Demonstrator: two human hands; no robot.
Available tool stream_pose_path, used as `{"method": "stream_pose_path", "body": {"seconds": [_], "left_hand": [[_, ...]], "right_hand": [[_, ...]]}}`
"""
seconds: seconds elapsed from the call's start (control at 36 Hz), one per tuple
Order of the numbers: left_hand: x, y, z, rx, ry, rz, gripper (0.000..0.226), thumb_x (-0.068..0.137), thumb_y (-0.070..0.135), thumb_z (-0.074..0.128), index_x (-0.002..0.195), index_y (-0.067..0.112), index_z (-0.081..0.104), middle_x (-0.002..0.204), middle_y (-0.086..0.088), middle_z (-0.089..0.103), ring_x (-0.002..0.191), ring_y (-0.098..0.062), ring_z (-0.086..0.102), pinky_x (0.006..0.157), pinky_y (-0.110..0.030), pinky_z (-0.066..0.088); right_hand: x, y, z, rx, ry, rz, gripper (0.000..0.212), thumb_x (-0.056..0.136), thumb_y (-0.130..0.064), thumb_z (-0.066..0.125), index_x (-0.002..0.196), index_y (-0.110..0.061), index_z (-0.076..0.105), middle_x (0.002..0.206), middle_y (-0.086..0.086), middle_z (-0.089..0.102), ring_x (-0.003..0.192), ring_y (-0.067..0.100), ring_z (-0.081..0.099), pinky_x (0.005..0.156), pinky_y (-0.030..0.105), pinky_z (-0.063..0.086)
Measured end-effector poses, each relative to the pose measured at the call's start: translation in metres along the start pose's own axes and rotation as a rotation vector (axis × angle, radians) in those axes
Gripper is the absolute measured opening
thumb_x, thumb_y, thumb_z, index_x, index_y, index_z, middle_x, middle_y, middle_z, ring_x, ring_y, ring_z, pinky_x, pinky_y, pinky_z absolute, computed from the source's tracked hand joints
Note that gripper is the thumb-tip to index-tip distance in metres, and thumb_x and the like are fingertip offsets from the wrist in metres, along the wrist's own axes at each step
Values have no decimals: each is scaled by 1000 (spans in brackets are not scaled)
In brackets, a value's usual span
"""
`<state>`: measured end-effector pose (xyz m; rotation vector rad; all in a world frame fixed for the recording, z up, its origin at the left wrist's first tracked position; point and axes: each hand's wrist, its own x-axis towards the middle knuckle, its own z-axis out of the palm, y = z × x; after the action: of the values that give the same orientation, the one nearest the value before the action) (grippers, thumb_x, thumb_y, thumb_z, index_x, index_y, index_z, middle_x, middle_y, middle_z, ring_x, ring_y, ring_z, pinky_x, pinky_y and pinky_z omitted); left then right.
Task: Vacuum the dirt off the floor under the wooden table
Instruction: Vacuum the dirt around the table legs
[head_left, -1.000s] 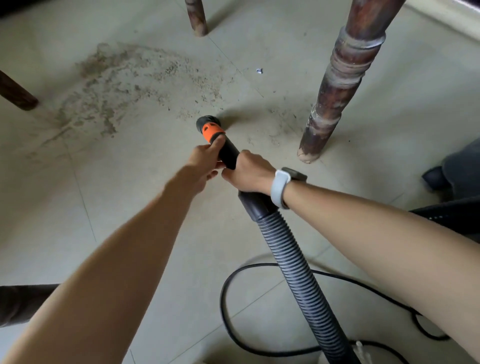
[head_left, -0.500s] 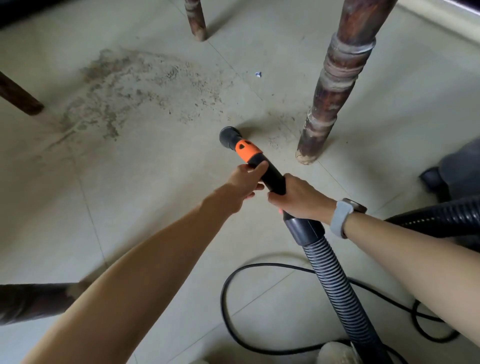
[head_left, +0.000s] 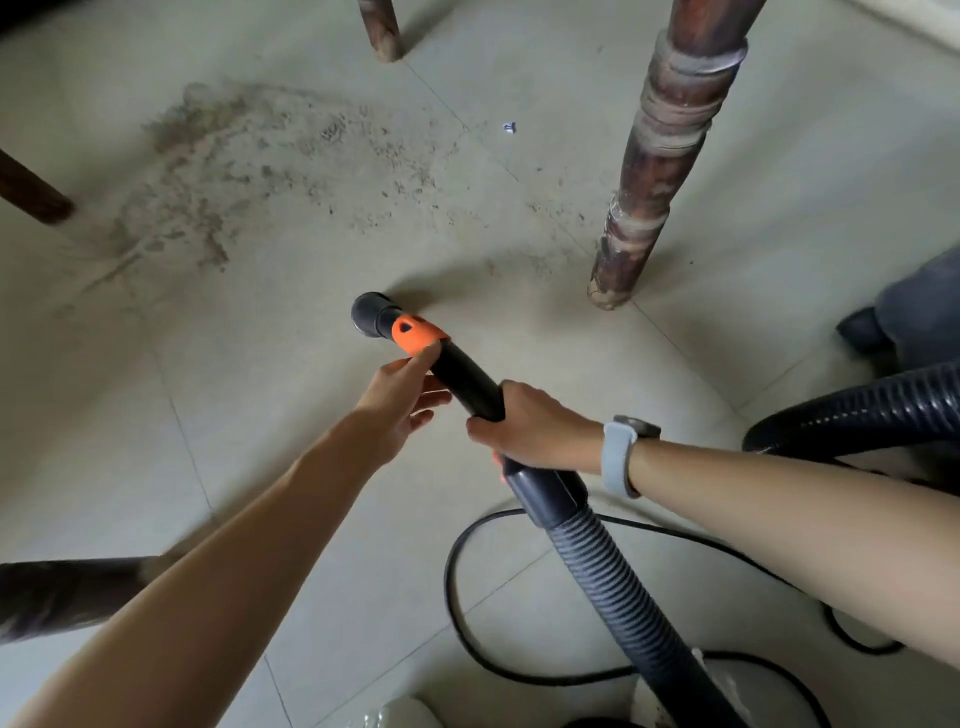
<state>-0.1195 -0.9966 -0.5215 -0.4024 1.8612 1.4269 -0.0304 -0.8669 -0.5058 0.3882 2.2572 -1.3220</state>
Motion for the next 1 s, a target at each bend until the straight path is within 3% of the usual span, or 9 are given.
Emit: {"method": "stream_pose_path", "body": {"seconds": [0.11,0.19,0.36,0.42,0.5,0.61,0.69,0.83,1.0], "left_hand": [[5,-11,-12,-98,-14,-101,29,92,39,58,101,12,56,90,-6,63,80,-16,58,62,-26,35],[7,-15,-15,-76,-34,-122,29,92,40,59,97,12,56,84,-4,56,74,-14,52,64,-27,35],[7,-13,-3,-68,-119,-120,26,92,41,57,99,16,57,103,-2,63,89,-15,55,70,-28,36],[5,-10,-1,-28,-162,-85,21,95,38,52,99,19,59,98,4,66,88,-13,56,71,-28,36],[7,-10,-8,94,-92,-16,20,97,38,49,106,23,58,96,7,67,87,-11,56,71,-27,37],[14,-21,-25,238,54,55,18,97,40,48,94,24,55,87,5,62,82,-15,54,67,-25,37],[16,-28,-38,334,115,106,23,97,35,50,108,15,53,91,-3,59,75,-17,52,62,-25,37],[9,-37,-47,430,140,77,45,92,37,56,129,11,49,111,-11,61,100,-29,58,80,-32,41],[-12,-53,-24,503,100,92,41,94,28,55,130,8,49,100,-6,57,93,-23,54,81,-28,39]], "right_hand": [[-25,15,10,12,-75,75,16,83,-25,56,83,-12,47,61,1,64,58,18,64,57,25,50],[-29,15,9,-20,-103,95,20,83,-28,57,89,-14,44,68,1,66,63,18,65,56,24,49],[5,-14,6,237,60,145,23,84,-19,59,98,-8,44,74,9,58,47,22,57,47,28,49],[15,-20,-2,169,95,158,28,85,-20,58,105,-7,43,79,9,57,46,22,57,42,26,47],[12,-18,-18,34,78,177,23,85,-18,54,103,-9,44,75,9,59,42,20,58,39,24,46],[-15,-7,-26,-101,-12,224,23,86,-20,54,102,-10,40,76,9,57,43,19,58,43,27,48],[-37,2,-23,-182,-62,243,24,87,-21,52,104,-8,39,78,8,57,43,19,58,44,25,47],[-69,16,-15,-211,-93,286,21,87,-20,48,103,-9,38,67,4,53,30,10,50,44,22,43],[-97,39,-17,-139,-48,343,23,86,-24,50,102,-12,39,80,8,58,40,17,55,45,28,51]]}}
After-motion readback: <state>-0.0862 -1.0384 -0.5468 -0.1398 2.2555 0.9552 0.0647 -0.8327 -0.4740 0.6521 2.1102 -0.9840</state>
